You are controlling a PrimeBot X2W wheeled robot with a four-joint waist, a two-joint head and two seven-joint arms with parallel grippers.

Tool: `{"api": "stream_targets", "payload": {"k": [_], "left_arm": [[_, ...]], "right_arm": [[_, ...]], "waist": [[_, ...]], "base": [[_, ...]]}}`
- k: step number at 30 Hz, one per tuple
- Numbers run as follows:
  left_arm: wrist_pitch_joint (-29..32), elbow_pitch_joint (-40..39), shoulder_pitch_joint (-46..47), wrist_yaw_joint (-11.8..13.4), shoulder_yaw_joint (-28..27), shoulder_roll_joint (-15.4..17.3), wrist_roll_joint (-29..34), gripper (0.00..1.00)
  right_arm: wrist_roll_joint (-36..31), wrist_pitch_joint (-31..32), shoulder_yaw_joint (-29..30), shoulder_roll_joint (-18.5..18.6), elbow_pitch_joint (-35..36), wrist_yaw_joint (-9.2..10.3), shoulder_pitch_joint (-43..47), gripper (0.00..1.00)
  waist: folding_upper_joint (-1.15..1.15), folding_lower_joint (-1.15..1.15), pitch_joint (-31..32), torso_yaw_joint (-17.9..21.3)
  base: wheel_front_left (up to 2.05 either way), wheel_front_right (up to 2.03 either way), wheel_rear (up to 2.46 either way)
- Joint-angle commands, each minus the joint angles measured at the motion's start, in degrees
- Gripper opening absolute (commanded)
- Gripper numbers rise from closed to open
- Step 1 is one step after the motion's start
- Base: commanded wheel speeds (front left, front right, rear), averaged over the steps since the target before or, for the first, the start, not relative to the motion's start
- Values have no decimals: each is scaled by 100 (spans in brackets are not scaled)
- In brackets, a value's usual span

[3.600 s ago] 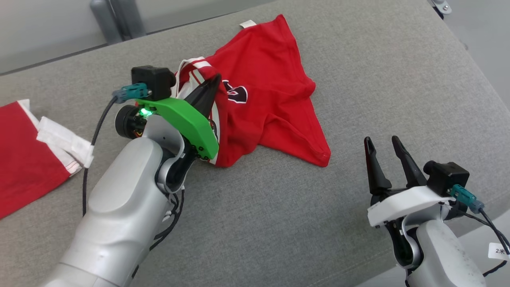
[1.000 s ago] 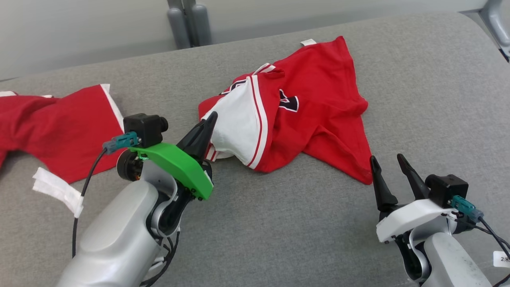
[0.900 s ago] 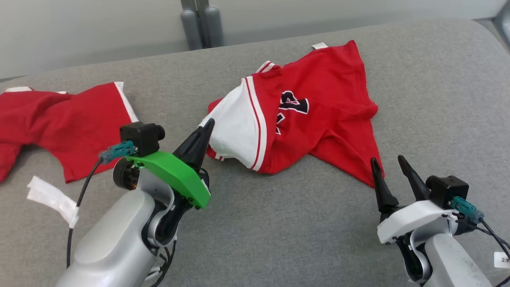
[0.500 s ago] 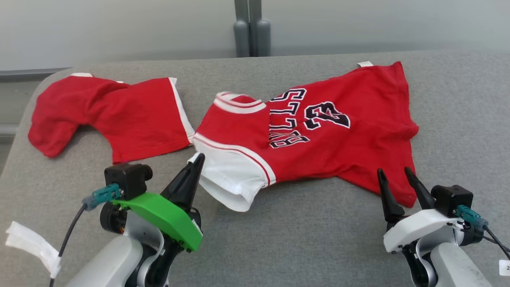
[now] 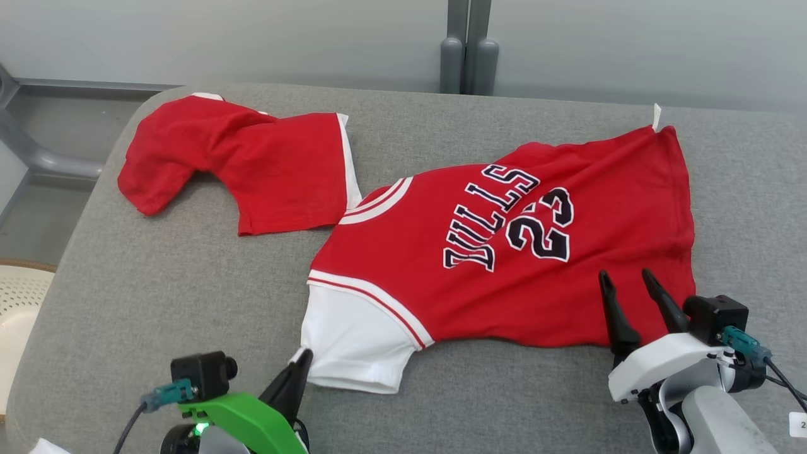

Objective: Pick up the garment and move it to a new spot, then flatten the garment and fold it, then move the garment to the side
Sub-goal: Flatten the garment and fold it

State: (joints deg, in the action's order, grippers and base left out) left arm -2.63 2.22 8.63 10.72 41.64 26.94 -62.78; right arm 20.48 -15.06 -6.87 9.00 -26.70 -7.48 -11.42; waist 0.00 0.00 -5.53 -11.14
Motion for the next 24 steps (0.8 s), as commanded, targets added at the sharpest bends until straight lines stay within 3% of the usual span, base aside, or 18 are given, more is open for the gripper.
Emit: {"api": "stream_targets", "payload": {"k": [1, 2, 3, 9, 12, 16, 24], "left_arm": [[-28, 189, -104, -107, 28, -53, -46, 2], [-55, 352, -137, -187, 12, -146, -158, 31], [-48, 636, -138, -282, 41, -198, -184, 100], [-242, 1497, 106, -643, 97, -431, -169, 100], [-480, 1595, 225, -656, 10, -362, -6, 100], [-956, 1433, 362, -547, -153, -162, 369, 100], [-1265, 897, 142, 113, -810, 214, 1353, 100]], "right_arm": [[-2, -17, 10, 10, -17, -3, -14, 100], [-5, -17, 18, 10, -19, -3, -20, 100], [-13, -17, 20, 3, -24, -3, -35, 100], [-7, -17, 24, 26, -6, -3, -73, 100], [-27, -17, 47, 44, 45, -3, -30, 100], [-15, -17, 103, 8, 142, -3, 28, 100], [-142, -17, 152, -14, 626, -3, 143, 100]], "waist": [[0, 0, -29, -47], [0, 0, -39, -59], [0, 0, -46, -66], [0, 0, -57, -37], [0, 0, -26, 18], [0, 0, 60, 168], [0, 0, 224, 734]], "base": [[0, 0, 0], [0, 0, 0], [0, 0, 0], [0, 0, 0], [0, 0, 0], [0, 0, 0], [0, 0, 0]]}}
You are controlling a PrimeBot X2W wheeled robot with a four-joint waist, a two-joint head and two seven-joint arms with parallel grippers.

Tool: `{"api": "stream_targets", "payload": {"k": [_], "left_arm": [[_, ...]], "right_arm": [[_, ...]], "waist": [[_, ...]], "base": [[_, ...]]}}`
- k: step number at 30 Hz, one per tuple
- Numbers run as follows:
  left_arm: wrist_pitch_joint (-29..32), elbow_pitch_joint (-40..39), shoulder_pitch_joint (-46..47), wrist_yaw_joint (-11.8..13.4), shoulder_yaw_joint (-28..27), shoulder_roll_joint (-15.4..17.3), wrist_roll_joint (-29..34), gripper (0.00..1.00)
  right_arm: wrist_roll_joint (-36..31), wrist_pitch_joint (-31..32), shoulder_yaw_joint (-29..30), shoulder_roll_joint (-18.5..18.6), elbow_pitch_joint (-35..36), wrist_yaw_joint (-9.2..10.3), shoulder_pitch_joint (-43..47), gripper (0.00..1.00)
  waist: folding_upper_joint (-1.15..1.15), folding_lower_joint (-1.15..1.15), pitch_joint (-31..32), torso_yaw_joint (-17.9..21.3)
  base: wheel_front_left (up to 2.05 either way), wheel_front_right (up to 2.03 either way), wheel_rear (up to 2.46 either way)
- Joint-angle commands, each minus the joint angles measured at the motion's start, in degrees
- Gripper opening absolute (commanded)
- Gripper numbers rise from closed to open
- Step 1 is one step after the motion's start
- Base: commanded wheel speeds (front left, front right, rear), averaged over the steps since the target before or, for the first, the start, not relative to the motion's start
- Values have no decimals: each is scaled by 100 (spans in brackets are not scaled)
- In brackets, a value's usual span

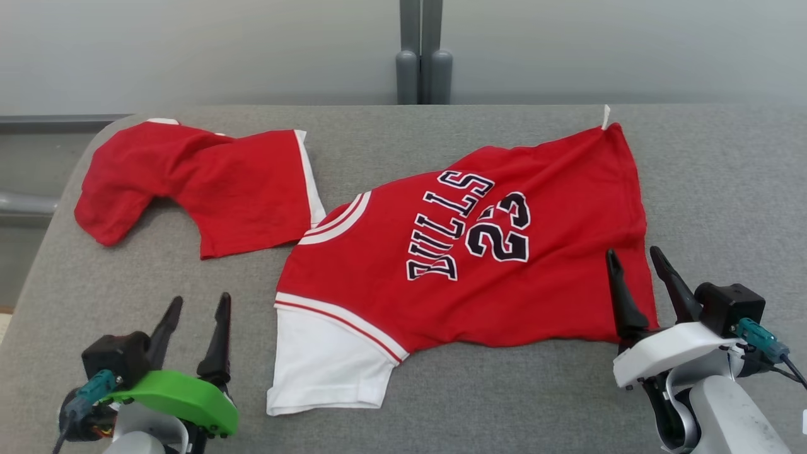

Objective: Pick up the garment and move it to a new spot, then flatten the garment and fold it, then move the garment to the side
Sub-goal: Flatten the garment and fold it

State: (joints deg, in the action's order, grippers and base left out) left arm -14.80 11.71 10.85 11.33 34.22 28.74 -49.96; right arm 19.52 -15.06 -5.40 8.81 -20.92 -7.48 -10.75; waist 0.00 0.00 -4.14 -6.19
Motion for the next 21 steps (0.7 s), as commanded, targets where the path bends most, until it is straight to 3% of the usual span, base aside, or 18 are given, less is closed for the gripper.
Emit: {"api": "stream_targets", "payload": {"k": [1, 5, 15, 21], "left_arm": [[-45, -160, -102, 98, -200, 41, 233, 100], [-30, -535, -468, 226, -809, -107, 774, 100], [-34, -1005, -1436, 138, -2123, -750, 1833, 100], [-34, -1117, -1810, -109, -2564, -1073, 2293, 100]], "right_arm": [[-56, -17, 22, 10, 127, -3, 102, 100], [-89, -17, 45, 33, 404, -3, 244, 100], [-33, -17, 318, -26, 808, -3, 888, 100], [-200, -17, 415, -5, 1050, -3, 998, 100]], "waist": [[0, 0, 84, 292], [0, 0, 81, 542], [0, 0, 295, 930], [0, 0, 363, 1040]], "base": [[0, 0, 0], [0, 0, 0], [0, 0, 0], [0, 0, 0]]}}
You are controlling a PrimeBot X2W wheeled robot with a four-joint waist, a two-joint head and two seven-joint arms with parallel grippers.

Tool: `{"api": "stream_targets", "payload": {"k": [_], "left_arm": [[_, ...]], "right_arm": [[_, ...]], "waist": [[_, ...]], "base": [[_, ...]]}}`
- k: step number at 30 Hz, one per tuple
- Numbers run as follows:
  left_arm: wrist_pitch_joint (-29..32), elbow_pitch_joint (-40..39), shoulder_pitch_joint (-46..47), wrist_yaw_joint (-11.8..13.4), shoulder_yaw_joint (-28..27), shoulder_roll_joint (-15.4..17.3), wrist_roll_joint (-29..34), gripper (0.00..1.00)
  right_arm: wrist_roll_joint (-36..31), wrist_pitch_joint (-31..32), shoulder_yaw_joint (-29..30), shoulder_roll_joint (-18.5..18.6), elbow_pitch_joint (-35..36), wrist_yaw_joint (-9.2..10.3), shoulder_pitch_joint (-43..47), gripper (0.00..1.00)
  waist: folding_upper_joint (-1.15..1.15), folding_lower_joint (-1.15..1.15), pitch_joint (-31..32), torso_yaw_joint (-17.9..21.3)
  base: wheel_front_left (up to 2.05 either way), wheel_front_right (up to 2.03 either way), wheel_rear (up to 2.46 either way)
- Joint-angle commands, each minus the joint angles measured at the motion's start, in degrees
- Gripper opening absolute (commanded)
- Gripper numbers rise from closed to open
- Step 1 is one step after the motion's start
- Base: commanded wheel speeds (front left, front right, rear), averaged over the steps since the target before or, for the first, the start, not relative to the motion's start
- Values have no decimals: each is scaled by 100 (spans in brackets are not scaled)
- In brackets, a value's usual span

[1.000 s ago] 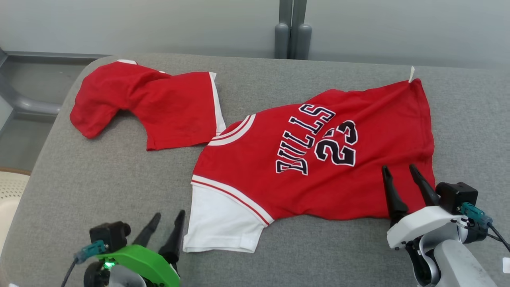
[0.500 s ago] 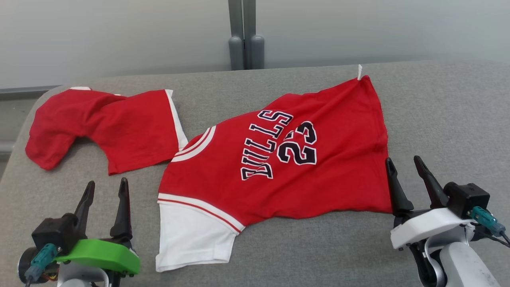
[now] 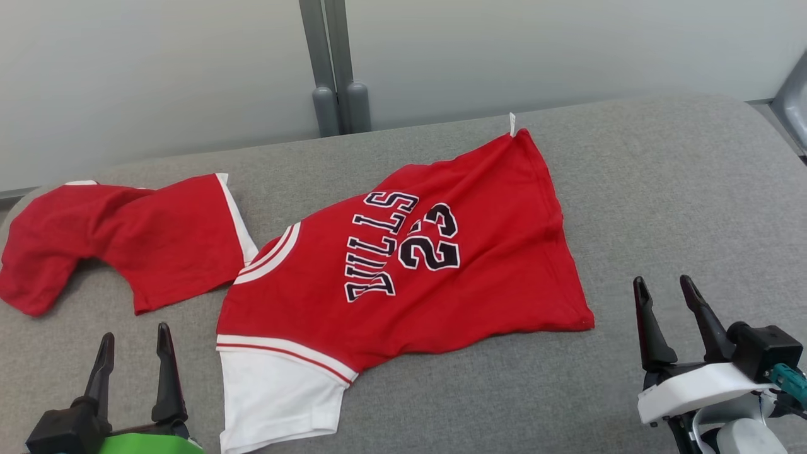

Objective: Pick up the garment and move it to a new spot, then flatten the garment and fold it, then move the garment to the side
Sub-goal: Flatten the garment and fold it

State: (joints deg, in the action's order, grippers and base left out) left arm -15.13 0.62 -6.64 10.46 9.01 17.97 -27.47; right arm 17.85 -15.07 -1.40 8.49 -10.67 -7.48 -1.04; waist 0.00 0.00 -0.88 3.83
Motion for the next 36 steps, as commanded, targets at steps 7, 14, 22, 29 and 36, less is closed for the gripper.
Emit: {"api": "stream_targets", "payload": {"k": [7, 14, 22, 29, 36], "left_arm": [[-2, 96, -166, -314, -271, -309, 357, 100], [-1, 317, -133, -534, -402, -479, 493, 100], [-2, 426, -75, -668, -512, -577, 600, 100], [425, 683, -97, -781, -444, -692, 314, 100], [1499, 544, 73, -901, -249, -603, -18, 100]], "right_arm": [[-73, -15, 44, 4, 92, -3, -9, 100], [-68, -15, 26, 24, 45, -3, 5, 100], [-94, -15, 30, 45, -5, -3, 14, 100], [-110, 123, -339, 201, -332, -3, -214, 100], [258, 1188, -519, 215, -981, -3, -683, 100]], "waist": [[0, 0, 66, 8], [0, 0, 53, -45], [0, 0, 46, -70], [0, 0, 36, -80], [0, 0, -141, -170]], "base": [[0, 0, 0], [0, 0, 0], [0, 0, 0], [0, 0, 0], [0, 0, 0]]}}
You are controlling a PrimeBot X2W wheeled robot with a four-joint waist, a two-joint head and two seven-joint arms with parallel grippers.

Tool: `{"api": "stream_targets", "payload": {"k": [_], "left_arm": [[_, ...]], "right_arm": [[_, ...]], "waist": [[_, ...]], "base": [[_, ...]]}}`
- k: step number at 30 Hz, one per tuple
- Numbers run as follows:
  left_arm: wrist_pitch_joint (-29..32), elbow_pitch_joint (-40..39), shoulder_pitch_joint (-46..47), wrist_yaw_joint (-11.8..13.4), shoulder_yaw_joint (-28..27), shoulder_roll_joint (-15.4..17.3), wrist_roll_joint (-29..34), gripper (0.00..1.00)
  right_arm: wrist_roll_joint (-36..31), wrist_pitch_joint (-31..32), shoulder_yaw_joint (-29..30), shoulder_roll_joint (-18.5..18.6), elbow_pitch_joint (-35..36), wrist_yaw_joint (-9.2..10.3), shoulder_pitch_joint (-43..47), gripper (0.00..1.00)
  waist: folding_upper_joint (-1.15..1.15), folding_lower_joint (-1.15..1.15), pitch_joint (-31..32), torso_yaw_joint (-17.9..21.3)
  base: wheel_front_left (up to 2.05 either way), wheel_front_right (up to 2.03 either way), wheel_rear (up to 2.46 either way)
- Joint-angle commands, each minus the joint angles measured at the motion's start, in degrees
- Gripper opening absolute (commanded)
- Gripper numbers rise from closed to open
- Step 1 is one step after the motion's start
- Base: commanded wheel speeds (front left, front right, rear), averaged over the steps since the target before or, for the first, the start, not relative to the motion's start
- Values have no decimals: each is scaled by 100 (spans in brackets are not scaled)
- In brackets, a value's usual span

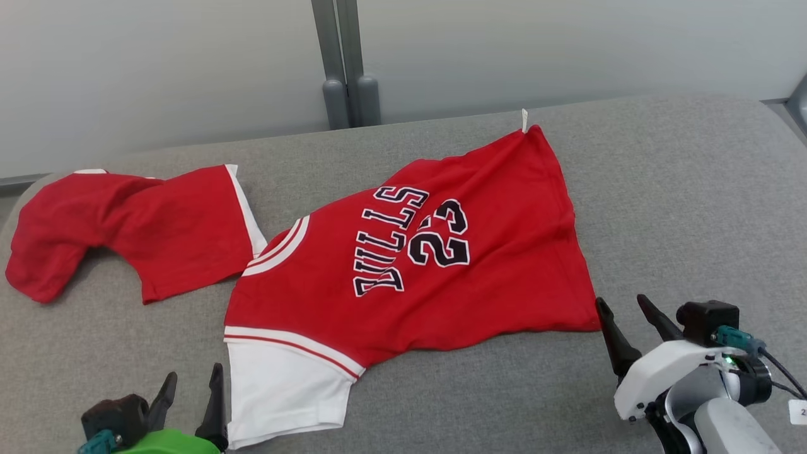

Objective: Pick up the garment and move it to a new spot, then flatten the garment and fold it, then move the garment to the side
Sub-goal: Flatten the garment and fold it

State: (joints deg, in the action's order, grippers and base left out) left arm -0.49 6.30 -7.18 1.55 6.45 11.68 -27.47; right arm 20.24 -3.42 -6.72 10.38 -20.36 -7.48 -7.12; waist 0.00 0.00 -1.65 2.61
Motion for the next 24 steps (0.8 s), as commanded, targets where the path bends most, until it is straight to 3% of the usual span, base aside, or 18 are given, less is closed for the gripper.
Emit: {"api": "stream_targets", "payload": {"k": [1, 9, 23, 24], "left_arm": [[190, -28, 122, -18, 41, 37, -57, 100], [1176, 18, 293, -44, 303, 115, -269, 100], [1609, 786, 573, -306, 638, -37, -470, 100], [1620, 809, 589, -326, 648, -41, -488, 100]], "right_arm": [[43, 156, 28, 26, -88, -3, -139, 100], [285, 856, 145, -49, -677, -3, -598, 100], [435, 1141, 92, -173, -1283, -3, -773, 100], [445, 1125, 82, -178, -1303, -3, -783, 93]], "waist": [[0, 0, -90, -68], [0, 0, -469, -265], [0, 0, -785, -457], [0, 0, -790, -458]], "base": [[0, 0, 0], [0, 0, 0], [0, 0, 0], [0, 0, 0]]}}
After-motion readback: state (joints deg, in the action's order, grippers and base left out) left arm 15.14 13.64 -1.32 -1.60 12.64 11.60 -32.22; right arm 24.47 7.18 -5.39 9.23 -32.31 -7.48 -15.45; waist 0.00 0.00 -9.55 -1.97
